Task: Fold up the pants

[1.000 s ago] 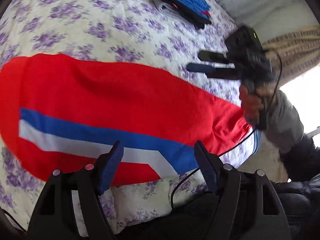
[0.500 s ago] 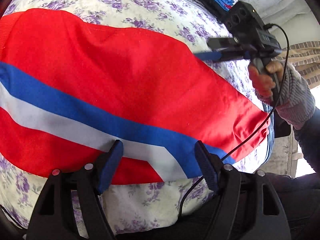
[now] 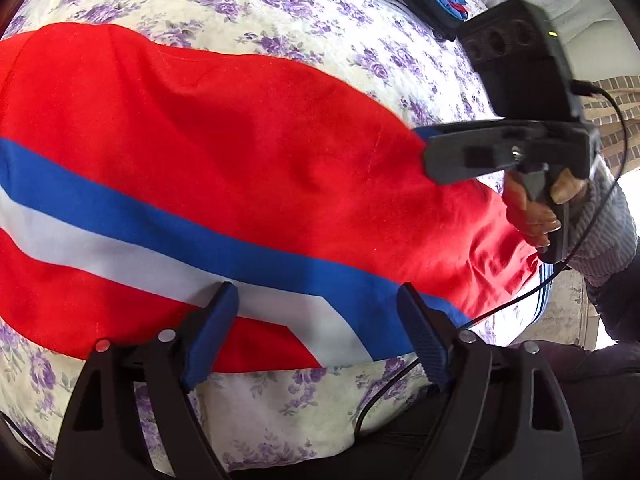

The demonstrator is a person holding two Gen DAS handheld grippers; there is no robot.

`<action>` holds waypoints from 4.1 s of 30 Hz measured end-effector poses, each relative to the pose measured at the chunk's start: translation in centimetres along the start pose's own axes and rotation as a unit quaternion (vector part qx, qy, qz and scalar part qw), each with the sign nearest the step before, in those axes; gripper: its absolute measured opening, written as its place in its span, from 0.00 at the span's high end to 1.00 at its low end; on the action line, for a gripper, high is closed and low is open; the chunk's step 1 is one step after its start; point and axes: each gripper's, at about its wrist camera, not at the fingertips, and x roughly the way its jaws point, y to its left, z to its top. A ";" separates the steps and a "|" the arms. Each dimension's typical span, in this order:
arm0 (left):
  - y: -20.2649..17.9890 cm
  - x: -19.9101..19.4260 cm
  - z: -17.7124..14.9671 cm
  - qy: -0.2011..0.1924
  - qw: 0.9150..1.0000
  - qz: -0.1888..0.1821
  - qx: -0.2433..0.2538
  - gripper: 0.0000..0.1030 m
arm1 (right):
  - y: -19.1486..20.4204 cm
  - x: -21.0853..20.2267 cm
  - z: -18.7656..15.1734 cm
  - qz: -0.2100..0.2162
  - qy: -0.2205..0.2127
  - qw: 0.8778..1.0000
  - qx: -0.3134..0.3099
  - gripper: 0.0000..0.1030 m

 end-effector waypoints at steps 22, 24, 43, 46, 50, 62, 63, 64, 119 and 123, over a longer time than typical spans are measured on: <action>-0.5 0.3 0.2 0.003 1.000 0.003 0.009 0.18 | -5.4 -4.4 2.1 0.041 -0.172 0.977 0.119 0.26; -0.7 0.4 0.3 0.004 1.000 0.003 0.009 0.18 | -6.6 -4.3 2.0 0.030 -0.160 0.977 0.141 0.38; -0.8 0.3 0.6 0.010 1.000 -0.014 0.025 0.14 | 0.2 -1.5 0.9 -0.376 -0.129 0.915 -0.073 1.00; -1.0 0.3 0.7 0.016 0.999 -0.015 0.041 0.14 | 1.5 -1.9 1.1 -0.385 -0.155 0.908 -0.063 1.00; -1.4 0.2 0.6 0.024 0.997 -0.011 0.068 0.14 | 4.6 -2.6 -0.2 -0.440 -0.165 0.880 -0.071 0.99; -1.1 0.4 0.2 0.021 0.993 -0.041 0.109 0.09 | 6.8 -8.4 -7.3 -0.440 -0.320 0.834 0.089 0.47; -1.3 0.4 0.1 0.021 0.992 -0.040 0.114 0.07 | 7.4 -9.6 -9.5 -0.443 -0.341 0.823 0.102 0.40; -1.4 0.5 0.1 0.021 0.992 -0.038 0.118 0.07 | 7.6 -10.7 -12.3 -0.443 -0.361 0.811 0.123 0.40; 9.3 -13.9 -1.7 -0.179 0.973 0.088 -0.117 0.06 | 11.2 6.4 -14.4 -0.622 -0.161 0.750 -0.159 0.63; 9.8 -12.9 -1.6 -0.174 0.972 0.088 -0.134 0.06 | 14.8 0.3 -16.2 -0.530 -0.285 0.791 -0.112 0.60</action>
